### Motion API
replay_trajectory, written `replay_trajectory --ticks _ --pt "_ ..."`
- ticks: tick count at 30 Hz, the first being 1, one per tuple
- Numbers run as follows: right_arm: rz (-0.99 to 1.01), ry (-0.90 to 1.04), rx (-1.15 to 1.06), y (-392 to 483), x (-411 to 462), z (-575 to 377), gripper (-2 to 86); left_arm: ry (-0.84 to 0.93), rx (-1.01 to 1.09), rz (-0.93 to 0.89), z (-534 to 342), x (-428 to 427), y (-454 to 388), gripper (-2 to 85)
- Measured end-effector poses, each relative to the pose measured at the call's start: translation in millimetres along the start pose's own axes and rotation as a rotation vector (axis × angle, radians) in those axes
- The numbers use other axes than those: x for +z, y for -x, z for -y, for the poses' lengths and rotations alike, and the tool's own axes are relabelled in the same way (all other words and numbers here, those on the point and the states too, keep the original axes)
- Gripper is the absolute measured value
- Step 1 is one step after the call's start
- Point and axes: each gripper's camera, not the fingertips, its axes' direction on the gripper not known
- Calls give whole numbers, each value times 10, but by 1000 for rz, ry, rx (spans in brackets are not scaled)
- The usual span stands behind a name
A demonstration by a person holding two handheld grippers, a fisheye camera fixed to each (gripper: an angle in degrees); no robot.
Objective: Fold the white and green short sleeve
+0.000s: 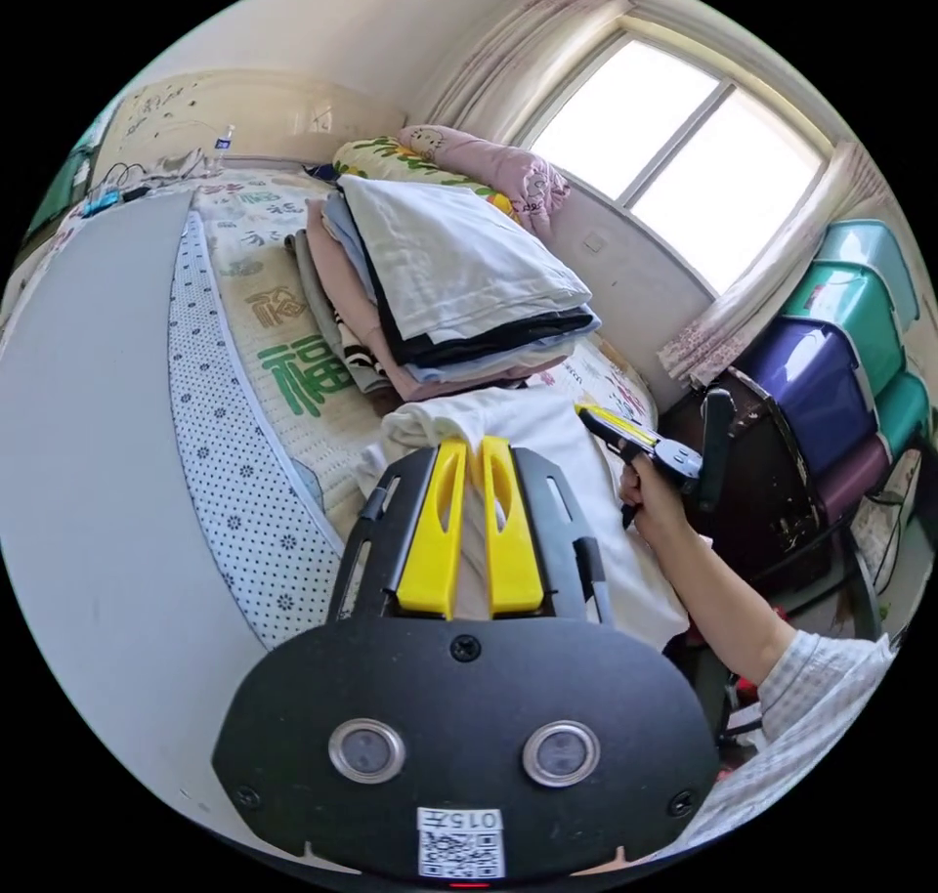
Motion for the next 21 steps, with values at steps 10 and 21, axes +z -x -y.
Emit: replay_trajectory --ticks 10,21 --pt "-114 -75 31 368 -216 -244 -5 -259 102 -212 942 -188 -235 36" --pt "-110 -89 36 430 -372 -136 -7 -65 80 183 1671 657 -282 130"
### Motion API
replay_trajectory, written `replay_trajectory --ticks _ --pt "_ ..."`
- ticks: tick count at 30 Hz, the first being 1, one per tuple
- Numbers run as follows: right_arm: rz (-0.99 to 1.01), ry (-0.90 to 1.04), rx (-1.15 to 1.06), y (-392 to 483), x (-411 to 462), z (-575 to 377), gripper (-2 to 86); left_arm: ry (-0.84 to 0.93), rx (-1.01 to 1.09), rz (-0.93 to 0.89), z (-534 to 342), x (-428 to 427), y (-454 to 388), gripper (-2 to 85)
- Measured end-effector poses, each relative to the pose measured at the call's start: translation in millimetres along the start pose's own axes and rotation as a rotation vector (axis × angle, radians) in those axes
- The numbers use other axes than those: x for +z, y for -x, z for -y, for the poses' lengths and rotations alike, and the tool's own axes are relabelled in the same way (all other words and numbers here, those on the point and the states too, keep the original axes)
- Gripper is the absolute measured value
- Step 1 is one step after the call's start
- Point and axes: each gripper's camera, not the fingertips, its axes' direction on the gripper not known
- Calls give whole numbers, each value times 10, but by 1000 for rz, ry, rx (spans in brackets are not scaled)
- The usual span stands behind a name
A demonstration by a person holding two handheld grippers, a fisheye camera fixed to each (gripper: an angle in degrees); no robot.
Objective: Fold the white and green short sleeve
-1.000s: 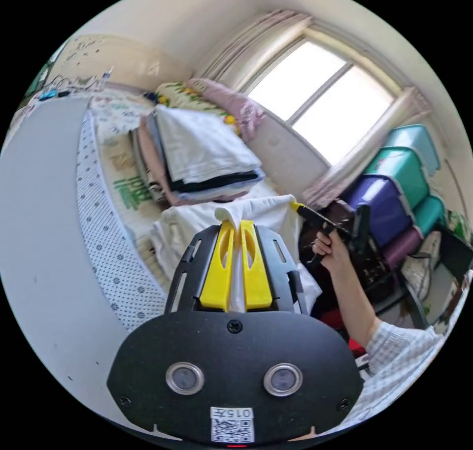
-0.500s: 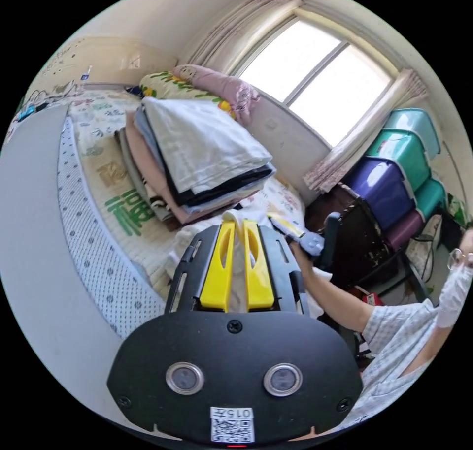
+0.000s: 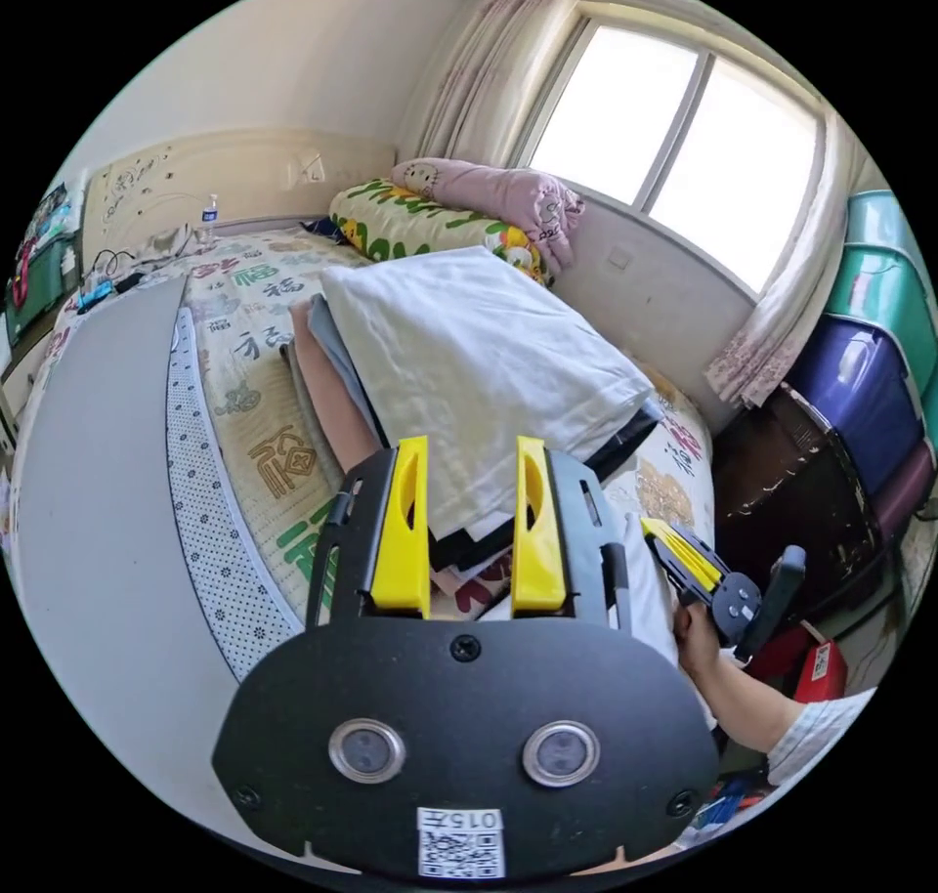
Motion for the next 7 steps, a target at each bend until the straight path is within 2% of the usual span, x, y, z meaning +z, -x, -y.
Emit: replay_trajectory --ticks 4,7 --pt "-12 -3 -8 14 -12 124 -5 96 6 91 66 341 -127 129" --pt "-17 -5 -11 -1 -4 239 -4 81 -84 88 92 215 -89 63"
